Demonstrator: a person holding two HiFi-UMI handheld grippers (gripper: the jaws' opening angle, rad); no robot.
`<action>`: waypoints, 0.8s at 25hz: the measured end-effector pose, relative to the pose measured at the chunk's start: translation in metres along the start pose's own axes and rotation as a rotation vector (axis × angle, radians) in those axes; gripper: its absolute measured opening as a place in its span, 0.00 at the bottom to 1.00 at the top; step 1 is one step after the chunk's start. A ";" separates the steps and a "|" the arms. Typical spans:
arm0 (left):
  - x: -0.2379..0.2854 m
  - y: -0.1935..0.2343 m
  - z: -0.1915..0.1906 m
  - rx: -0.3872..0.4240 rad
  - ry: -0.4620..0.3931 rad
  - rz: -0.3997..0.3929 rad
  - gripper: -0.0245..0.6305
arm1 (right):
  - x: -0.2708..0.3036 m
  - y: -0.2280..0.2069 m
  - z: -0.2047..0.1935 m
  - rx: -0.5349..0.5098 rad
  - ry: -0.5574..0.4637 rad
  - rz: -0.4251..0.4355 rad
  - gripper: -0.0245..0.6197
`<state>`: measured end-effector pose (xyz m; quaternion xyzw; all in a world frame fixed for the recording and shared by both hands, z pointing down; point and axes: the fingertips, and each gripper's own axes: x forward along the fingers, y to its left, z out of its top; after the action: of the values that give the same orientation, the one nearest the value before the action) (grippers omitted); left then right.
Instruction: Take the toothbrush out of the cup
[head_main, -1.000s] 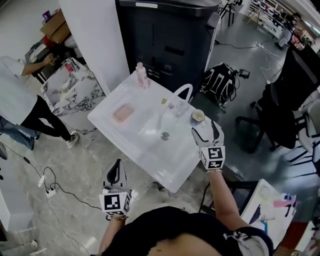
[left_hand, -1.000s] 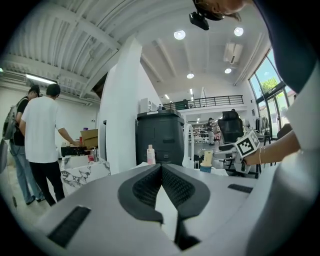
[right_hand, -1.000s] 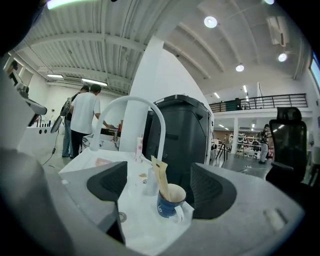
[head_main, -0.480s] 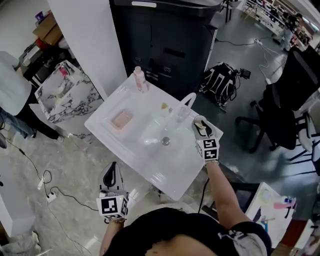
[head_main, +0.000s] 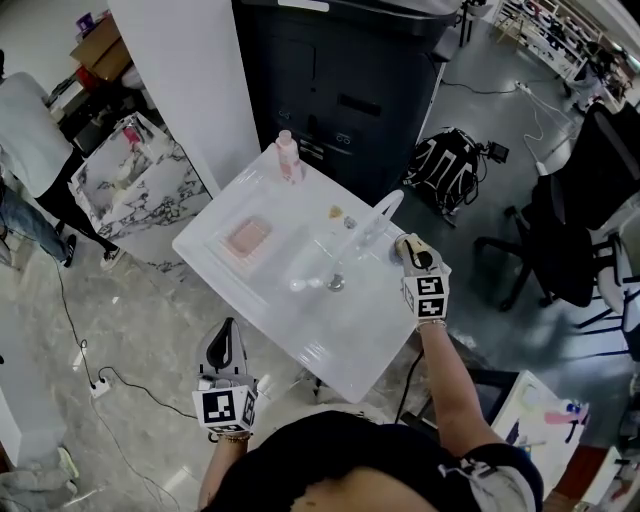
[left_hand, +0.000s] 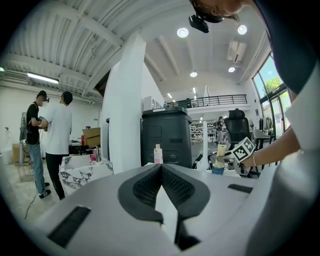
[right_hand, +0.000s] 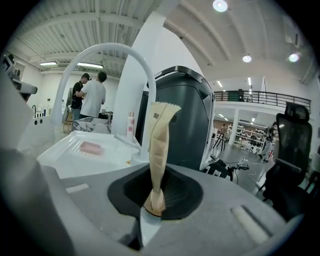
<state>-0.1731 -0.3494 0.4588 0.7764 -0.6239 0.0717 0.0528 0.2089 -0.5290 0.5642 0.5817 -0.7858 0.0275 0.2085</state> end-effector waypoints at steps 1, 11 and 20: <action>0.000 0.000 0.000 -0.002 0.000 0.000 0.04 | -0.003 0.000 0.005 0.002 -0.012 0.002 0.09; 0.002 -0.010 0.012 0.013 -0.032 -0.044 0.04 | -0.054 -0.003 0.061 -0.011 -0.154 -0.031 0.08; -0.001 -0.037 0.012 0.032 -0.035 -0.125 0.04 | -0.148 -0.008 0.111 0.069 -0.329 -0.094 0.08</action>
<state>-0.1369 -0.3424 0.4473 0.8158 -0.5738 0.0647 0.0339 0.2183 -0.4299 0.4083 0.6212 -0.7798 -0.0512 0.0581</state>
